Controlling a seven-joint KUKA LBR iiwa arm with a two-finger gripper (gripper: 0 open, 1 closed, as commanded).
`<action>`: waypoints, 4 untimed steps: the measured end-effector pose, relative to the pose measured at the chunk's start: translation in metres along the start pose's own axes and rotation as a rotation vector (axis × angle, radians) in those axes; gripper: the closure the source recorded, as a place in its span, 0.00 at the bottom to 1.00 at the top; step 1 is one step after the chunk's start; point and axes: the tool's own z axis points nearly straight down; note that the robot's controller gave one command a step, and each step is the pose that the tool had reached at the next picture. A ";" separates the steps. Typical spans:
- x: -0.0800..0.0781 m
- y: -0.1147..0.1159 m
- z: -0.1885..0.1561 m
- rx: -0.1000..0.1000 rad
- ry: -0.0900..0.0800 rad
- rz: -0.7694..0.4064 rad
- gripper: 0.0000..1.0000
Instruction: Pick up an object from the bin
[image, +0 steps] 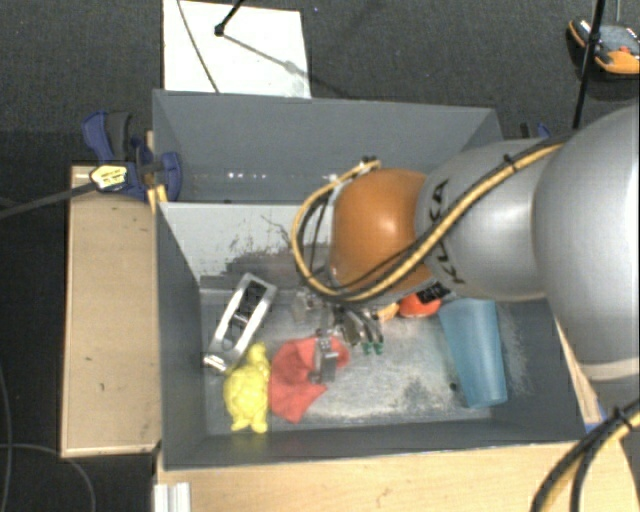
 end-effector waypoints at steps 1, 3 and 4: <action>0.007 -0.006 -0.009 0.000 0.005 -0.074 0.00; 0.025 -0.019 0.015 0.001 0.003 0.157 0.00; 0.053 -0.001 0.028 0.001 0.002 -0.089 0.00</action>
Offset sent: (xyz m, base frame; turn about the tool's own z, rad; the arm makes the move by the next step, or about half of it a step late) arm 0.0080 -0.0432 -0.0328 0.1611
